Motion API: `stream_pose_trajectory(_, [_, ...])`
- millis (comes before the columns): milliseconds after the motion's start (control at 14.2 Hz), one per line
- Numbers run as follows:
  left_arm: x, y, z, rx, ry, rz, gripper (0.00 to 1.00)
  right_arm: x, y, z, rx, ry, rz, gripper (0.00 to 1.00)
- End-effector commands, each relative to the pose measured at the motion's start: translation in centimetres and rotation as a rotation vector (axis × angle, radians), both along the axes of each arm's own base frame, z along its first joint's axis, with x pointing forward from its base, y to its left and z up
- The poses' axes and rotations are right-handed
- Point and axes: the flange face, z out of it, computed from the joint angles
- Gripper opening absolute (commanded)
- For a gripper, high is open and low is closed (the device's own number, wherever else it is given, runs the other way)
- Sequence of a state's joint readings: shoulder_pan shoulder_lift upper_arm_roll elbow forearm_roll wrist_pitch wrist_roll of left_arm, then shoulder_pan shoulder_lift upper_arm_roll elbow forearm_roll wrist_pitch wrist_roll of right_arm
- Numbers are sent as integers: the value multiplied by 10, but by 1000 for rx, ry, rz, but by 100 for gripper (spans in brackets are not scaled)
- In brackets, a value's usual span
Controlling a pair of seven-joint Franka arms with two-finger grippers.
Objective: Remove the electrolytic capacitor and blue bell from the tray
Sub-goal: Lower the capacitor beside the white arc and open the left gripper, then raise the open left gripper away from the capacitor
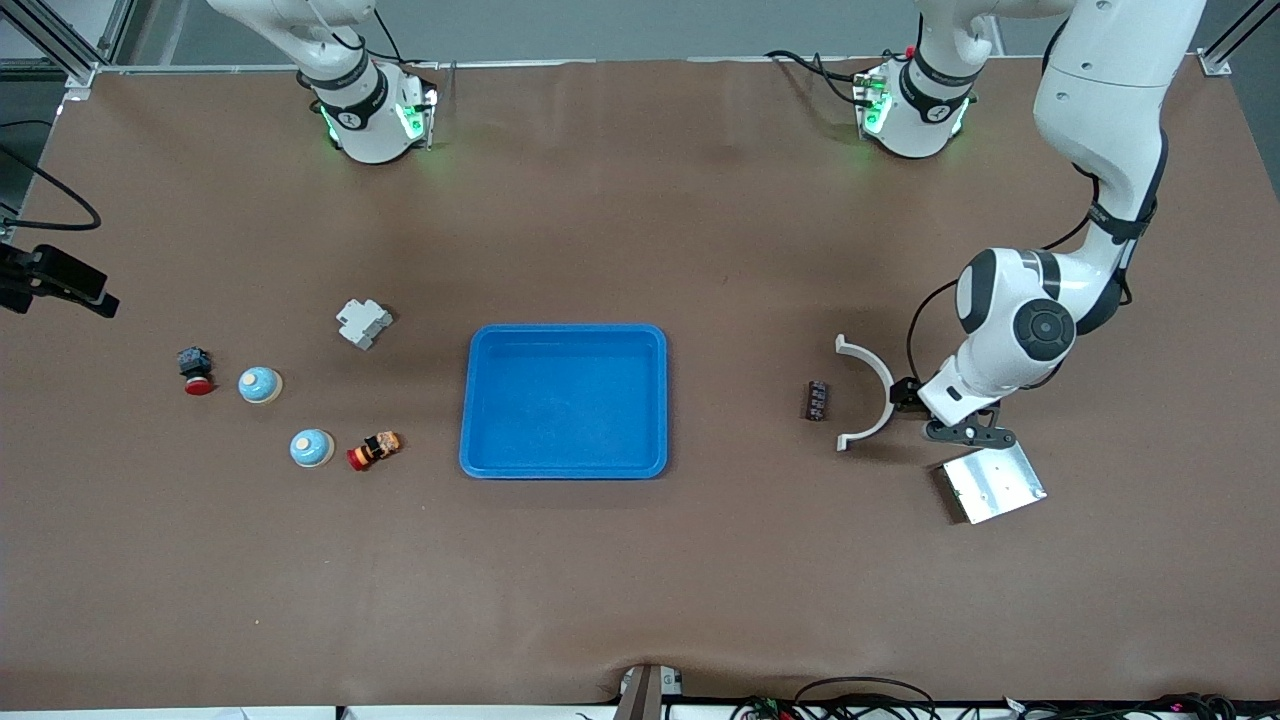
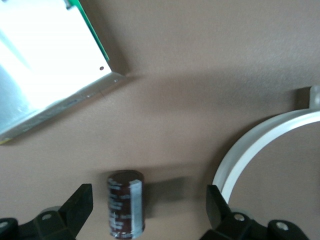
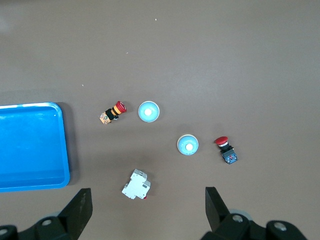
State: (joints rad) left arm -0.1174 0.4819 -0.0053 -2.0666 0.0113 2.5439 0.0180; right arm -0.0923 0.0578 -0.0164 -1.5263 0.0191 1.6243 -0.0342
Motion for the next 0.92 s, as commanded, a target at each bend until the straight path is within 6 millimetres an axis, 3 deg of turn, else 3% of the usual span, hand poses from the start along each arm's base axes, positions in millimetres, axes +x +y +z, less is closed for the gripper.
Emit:
stream_pose_trajectory(0, [12,0,26,9,20,2,100,-3,-3,4,26,-2,6,100])
stream_pose_trajectory(423, [27,1,67,-6,-38,12,100,-4,-6,3,30,-1,-1,100])
stream_pose_trajectory(846, [36,0,88,-70,-68,87,100,-4,-9,2,30,-1,-4,100])
